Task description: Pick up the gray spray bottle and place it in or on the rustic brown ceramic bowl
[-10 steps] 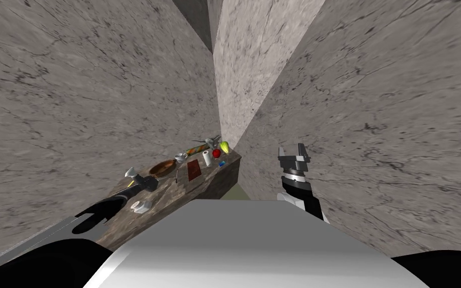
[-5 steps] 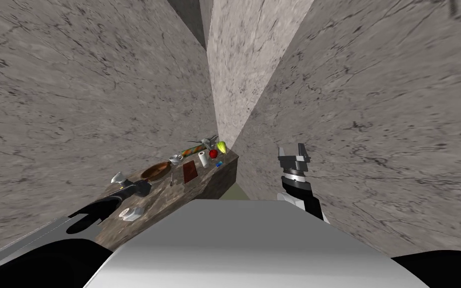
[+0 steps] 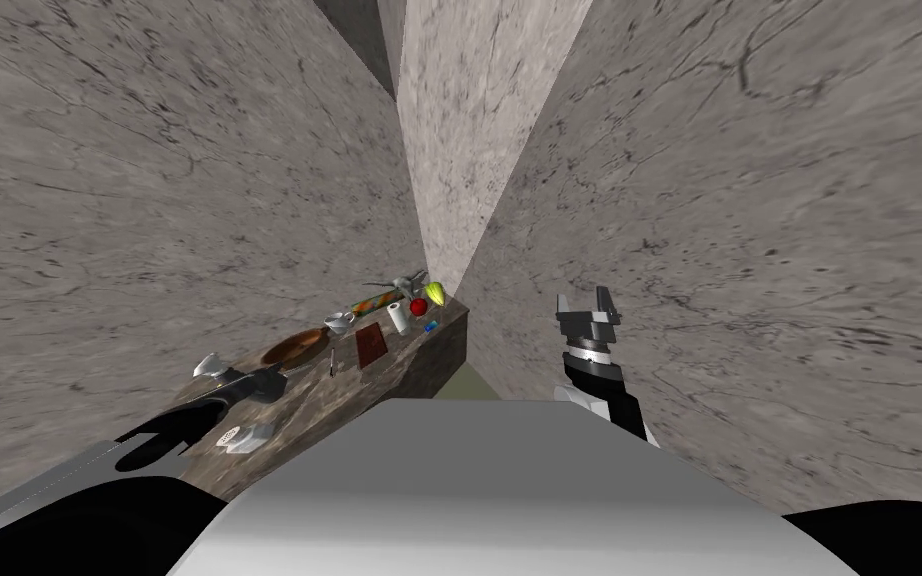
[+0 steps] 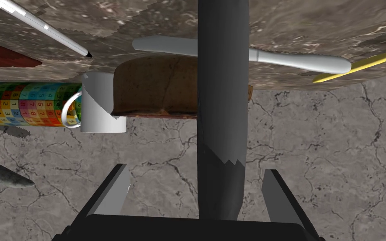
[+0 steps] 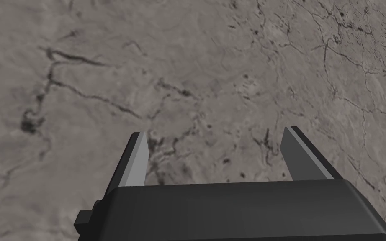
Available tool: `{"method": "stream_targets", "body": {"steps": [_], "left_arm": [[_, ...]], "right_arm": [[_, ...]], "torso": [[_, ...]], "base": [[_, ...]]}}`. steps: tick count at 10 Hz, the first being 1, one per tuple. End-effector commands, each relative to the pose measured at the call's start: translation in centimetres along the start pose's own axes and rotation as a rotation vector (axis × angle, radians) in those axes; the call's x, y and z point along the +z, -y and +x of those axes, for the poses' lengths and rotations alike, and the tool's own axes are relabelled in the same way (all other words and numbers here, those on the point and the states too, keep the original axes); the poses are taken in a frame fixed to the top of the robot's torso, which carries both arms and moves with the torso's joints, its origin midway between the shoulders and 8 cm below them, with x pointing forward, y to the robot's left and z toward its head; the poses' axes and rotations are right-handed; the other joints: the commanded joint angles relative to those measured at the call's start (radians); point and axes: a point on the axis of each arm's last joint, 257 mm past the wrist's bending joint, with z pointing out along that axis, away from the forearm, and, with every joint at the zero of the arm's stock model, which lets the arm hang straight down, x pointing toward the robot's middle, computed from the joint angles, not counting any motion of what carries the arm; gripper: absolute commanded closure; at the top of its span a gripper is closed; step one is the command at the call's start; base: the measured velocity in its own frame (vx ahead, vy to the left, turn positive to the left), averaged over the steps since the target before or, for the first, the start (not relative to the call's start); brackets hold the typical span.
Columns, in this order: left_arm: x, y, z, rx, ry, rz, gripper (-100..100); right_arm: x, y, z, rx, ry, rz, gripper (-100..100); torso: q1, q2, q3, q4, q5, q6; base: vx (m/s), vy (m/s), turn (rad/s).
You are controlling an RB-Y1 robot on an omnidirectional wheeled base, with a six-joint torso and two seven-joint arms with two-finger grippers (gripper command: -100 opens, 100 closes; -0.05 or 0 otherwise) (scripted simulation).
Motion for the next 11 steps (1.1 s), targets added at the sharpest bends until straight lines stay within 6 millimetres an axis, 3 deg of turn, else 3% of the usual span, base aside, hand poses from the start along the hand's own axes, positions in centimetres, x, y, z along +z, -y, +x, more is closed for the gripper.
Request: {"method": "stream_targets", "body": {"steps": [1,5,6,7,11], "left_arm": [[0.5,-1.2,-0.1,-0.013,0.001,-0.020,-100],[1.3,-4.5,-0.2,-0.037,0.000,-0.078,-100],[1.1,-4.0,-0.1,-0.033,0.000,-0.069,-100],[1.2,-4.1,-0.1,-0.033,0.000,-0.070,100],[1.2,-4.1,-0.1,-0.034,0.000,-0.070,100]], "right_arm": [[0.0,0.0,0.0,0.000,0.000,0.000,0],[0.0,0.0,0.0,0.000,0.000,0.000,0],[0.0,0.0,0.0,0.000,0.000,0.000,0],[0.0,0.0,0.0,0.000,0.000,0.000,0],[0.0,0.0,0.0,0.000,0.000,0.000,0]], "torso": [[0.000,0.000,0.000,0.000,0.000,0.000],[0.000,0.000,0.000,0.000,0.000,-0.001],[0.001,-0.001,-0.001,0.000,0.000,0.000],[0.002,-0.002,-0.001,0.000,0.000,-0.001],[0.002,-0.004,-0.002,-0.001,0.001,-0.001]], "base": [[-0.068,-0.028,-0.156],[-0.052,-0.029,-0.127],[-0.016,-0.005,-0.032],[0.000,0.000,0.000],[-0.001,0.001,0.003]]}}
